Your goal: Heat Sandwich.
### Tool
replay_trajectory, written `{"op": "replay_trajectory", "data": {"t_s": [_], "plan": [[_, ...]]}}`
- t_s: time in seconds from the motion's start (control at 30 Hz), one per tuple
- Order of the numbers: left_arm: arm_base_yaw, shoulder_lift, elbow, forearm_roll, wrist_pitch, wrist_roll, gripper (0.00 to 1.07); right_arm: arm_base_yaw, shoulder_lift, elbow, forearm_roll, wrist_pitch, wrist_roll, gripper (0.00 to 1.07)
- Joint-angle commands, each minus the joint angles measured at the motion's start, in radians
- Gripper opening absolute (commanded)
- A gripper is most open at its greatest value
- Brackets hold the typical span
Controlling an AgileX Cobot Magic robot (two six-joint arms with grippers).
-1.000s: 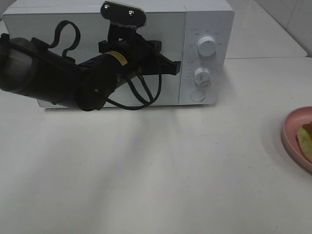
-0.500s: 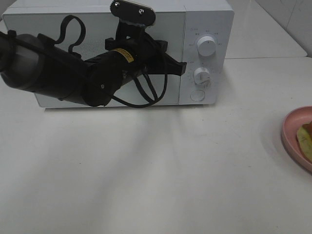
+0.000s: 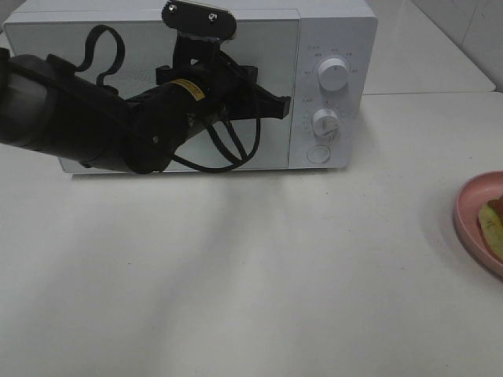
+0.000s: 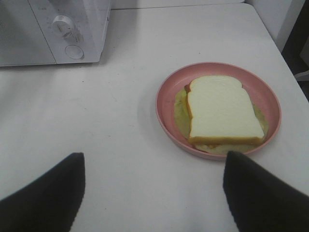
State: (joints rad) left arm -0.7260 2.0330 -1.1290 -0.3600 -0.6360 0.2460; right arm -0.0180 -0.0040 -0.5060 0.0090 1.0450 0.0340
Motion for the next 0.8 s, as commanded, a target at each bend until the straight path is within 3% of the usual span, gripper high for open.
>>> {"op": "replay_trajectory", "data": {"t_s": [0.03,0.43,0.47,0.5,0.53,0.57,0.6,0.63,0.67,0.7,0.73,0.8], "plan": [[0.012,-0.029,0.023,-0.037,-0.036,-0.001,0.0,-0.006,-0.026,0.001,0.002,-0.007,-0.003,0.76],[-0.023,-0.155,0.186,-0.036,0.001,-0.002,0.01,-0.006,-0.026,0.001,0.002,-0.007,-0.003,0.76],[-0.034,-0.176,0.21,-0.033,0.015,-0.005,0.12,-0.006,-0.026,0.001,0.002,-0.007,-0.003,0.76],[-0.034,-0.176,0.21,-0.033,0.015,-0.005,0.12,-0.006,-0.026,0.001,0.002,-0.007,-0.003,0.76],[-0.039,-0.187,0.223,-0.033,0.017,-0.006,0.22,-0.006,-0.026,0.001,0.002,-0.007,-0.003,0.76],[-0.048,-0.196,0.237,-0.034,0.018,-0.008,0.36,-0.006,-0.026,0.001,0.002,-0.007,-0.003,0.76],[-0.059,-0.212,0.258,-0.035,0.017,-0.019,0.64,-0.006,-0.026,0.001,0.002,-0.007,-0.003,0.76],[-0.067,-0.219,0.266,-0.039,0.018,-0.024,0.81,-0.006,-0.026,0.001,0.002,-0.007,-0.003,0.76],[-0.067,-0.219,0.266,-0.039,0.018,-0.024,0.81,-0.006,-0.026,0.001,0.002,-0.007,-0.003,0.76],[-0.073,-0.224,0.274,-0.04,0.028,-0.024,0.96,-0.006,-0.026,0.001,0.002,-0.007,-0.003,0.76],[-0.076,-0.233,0.279,-0.041,0.037,-0.026,1.02,-0.006,-0.026,0.001,0.002,-0.007,-0.003,0.76],[-0.088,-0.258,0.299,-0.04,0.088,-0.023,1.0,-0.006,-0.026,0.001,0.002,-0.007,-0.003,0.76]]}}
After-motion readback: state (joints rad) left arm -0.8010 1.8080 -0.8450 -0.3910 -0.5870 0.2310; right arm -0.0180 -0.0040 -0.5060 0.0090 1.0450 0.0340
